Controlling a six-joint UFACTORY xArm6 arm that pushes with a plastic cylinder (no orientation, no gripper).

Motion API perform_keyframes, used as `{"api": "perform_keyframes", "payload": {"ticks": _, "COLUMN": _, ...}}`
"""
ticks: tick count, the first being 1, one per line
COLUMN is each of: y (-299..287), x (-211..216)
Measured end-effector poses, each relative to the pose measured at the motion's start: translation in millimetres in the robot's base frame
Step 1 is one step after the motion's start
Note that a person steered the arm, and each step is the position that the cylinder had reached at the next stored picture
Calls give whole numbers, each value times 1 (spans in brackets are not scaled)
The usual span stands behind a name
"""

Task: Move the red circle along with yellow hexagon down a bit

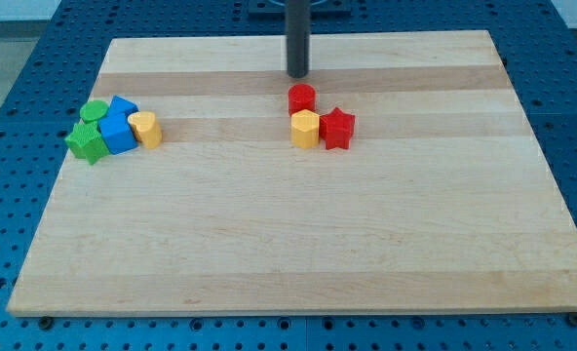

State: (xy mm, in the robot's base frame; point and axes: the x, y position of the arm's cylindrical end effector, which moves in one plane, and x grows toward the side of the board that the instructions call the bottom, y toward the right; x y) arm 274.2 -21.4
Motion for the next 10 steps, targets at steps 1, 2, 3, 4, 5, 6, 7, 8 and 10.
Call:
{"api": "perform_keyframes", "payload": {"ticks": 1, "y": -18, "x": 26}}
{"api": "perform_keyframes", "payload": {"ticks": 2, "y": -19, "x": 47}}
{"api": "perform_keyframes", "payload": {"ticks": 3, "y": -18, "x": 70}}
{"api": "perform_keyframes", "payload": {"ticks": 4, "y": -18, "x": 78}}
{"api": "perform_keyframes", "payload": {"ticks": 5, "y": -18, "x": 51}}
{"api": "perform_keyframes", "payload": {"ticks": 6, "y": -2, "x": 30}}
{"api": "perform_keyframes", "payload": {"ticks": 7, "y": 21, "x": 35}}
{"api": "perform_keyframes", "payload": {"ticks": 8, "y": 23, "x": 51}}
{"api": "perform_keyframes", "payload": {"ticks": 10, "y": 23, "x": 55}}
